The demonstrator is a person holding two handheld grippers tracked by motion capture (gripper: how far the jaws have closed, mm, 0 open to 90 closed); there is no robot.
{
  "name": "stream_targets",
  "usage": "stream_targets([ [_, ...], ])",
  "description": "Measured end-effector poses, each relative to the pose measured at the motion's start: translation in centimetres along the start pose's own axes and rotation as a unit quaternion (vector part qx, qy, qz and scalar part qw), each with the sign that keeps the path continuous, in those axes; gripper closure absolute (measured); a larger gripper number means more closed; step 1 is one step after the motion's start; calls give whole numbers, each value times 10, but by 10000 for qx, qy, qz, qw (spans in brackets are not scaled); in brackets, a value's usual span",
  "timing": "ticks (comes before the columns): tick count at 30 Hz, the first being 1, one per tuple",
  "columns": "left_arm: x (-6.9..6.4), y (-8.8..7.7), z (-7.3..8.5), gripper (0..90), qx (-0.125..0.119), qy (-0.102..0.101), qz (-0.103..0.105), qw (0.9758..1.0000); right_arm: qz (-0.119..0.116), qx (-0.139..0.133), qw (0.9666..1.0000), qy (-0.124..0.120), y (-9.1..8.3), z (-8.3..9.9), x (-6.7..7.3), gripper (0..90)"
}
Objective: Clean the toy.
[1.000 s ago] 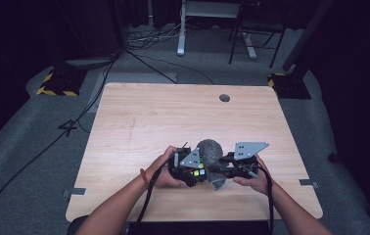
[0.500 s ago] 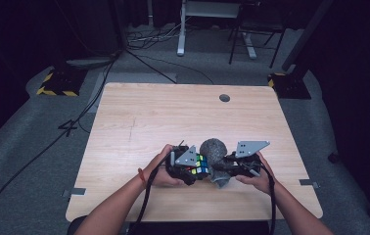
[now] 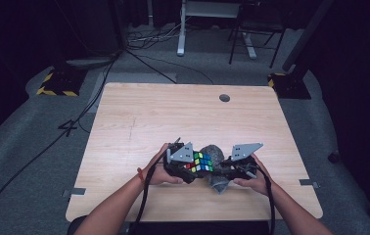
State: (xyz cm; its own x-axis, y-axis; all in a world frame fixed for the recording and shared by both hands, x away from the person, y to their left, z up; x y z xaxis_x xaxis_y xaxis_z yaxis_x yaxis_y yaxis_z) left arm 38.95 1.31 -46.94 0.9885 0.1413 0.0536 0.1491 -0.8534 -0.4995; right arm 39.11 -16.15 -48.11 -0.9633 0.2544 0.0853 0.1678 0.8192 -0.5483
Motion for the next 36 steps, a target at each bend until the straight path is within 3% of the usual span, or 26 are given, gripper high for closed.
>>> stream_targets([
  [5, -2, 6, 5, 326, 340, 142, -13, 9993, -18, -306, 9995, 19, -10, -7, 0, 725],
  [10, -6, 14, 9, 329, 666, 333, -28, 9972, 17, -311, 9994, -156, -15, -14, 6, 725],
  [16, -4, 9, 6, 331, 502, 288, -90, 9983, 107, -181, 9995, -214, -14, -12, 6, 727],
  [18, -3, 6, 2, 332, 354, 256, -166, 9989, 150, -71, 9997, -183, -11, -9, 4, 727],
  [21, -2, 1, -3, 332, 129, 184, -109, 9997, 119, 137, 9997, -145, -3, -2, 2, 727],
  [23, -3, 0, -4, 332, 133, 218, -122, 9996, 94, 251, 9995, -168, 2, 0, 3, 726],
  [27, -3, 0, -4, 332, 47, 167, -74, 9998, 168, 218, 9994, -229, 2, 0, 2, 726],
  [33, -6, 1, -6, 332, 39, 262, -75, 9996, 156, 324, 9992, -193, 4, 7, -1, 726],
  [36, -3, 4, -1, 332, 238, 329, -241, 9989, 189, 175, 9991, -348, 1, 2, 3, 727],
])
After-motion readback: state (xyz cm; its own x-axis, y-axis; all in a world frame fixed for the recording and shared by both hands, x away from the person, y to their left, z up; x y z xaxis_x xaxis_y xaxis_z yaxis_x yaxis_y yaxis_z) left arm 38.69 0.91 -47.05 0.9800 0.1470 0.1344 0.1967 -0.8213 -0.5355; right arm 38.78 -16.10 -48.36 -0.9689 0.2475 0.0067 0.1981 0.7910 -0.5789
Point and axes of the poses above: each handheld gripper's, and its own axes: y roughly forward along the jaws, z roughly out of its underside, x roughly to its left, the point moved 5 cm from there along y, roughly forward along the jaws, and after that the axes turned 1 degree about -x, right-handed, at the moved point
